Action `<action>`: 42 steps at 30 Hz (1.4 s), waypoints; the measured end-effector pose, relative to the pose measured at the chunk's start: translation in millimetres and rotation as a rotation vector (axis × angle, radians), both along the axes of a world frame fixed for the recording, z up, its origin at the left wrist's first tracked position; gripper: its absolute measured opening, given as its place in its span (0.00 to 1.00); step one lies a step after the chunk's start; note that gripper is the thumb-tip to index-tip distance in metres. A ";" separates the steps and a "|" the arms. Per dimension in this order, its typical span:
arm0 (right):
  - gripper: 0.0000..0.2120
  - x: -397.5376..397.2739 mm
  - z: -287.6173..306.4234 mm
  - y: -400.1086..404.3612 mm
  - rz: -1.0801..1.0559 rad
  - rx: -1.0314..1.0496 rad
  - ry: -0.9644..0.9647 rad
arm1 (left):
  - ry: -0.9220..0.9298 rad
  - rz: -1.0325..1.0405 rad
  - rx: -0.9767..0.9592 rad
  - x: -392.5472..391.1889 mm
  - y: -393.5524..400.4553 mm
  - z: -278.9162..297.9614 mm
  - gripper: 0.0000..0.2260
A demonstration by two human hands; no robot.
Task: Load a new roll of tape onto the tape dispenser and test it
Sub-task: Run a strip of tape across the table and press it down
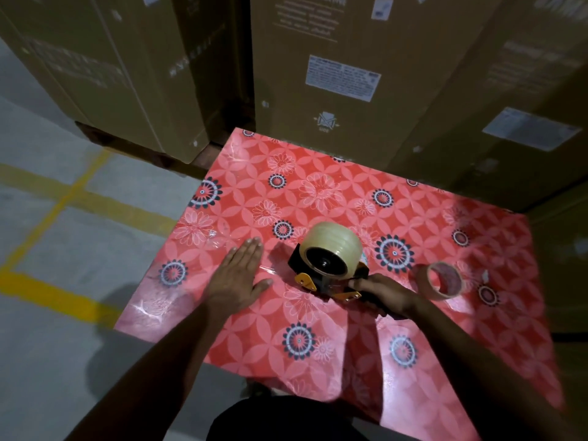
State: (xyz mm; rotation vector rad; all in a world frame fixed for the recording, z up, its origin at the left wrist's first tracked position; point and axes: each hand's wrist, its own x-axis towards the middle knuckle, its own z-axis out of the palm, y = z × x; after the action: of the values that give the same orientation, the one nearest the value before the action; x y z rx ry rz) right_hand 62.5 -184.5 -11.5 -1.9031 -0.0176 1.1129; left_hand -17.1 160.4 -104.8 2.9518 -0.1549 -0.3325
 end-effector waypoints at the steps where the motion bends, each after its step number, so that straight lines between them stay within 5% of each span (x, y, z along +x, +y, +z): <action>1: 0.40 -1.5 0.6 -7.2 0.001 -0.004 -0.005 | -0.006 0.019 -0.003 -1.3 -2.7 1.1 0.40; 6: 0.47 -2.4 6.6 -18.4 0.028 -0.006 -0.030 | 0.041 -0.052 0.026 -11.3 -45.5 4.0 0.39; 14: 0.23 -11.1 16.6 -41.9 0.013 0.002 0.014 | 0.052 -0.023 0.038 -12.5 -62.3 15.0 0.44; 30: 0.24 -9.0 26.6 -76.7 0.092 -0.053 -0.036 | 0.085 -0.107 0.030 -25.0 -120.9 11.3 0.40; 32: 0.42 -8.0 16.6 -91.5 0.042 -0.054 -0.038 | 0.086 -0.111 0.047 -24.6 -117.6 11.2 0.39; 34: 0.48 -9.4 12.5 -108.6 -0.001 -0.049 -0.048 | 0.073 -0.110 0.024 -25.3 -119.0 12.5 0.40; 39: 0.33 -9.4 28.7 -114.5 0.054 -0.089 -0.111 | 0.083 -0.162 0.009 -25.6 -146.8 17.9 0.44; 42: 0.33 -8.5 37.9 -104.5 0.112 -0.238 -0.261 | 0.116 -0.212 0.047 -24.8 -159.3 18.3 0.49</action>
State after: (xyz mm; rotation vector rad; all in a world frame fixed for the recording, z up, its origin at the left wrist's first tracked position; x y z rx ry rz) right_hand 54.1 -289.0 26.5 -2.2755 -0.1442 0.9667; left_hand -41.9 1.1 -86.5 2.9569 -0.4520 -0.5416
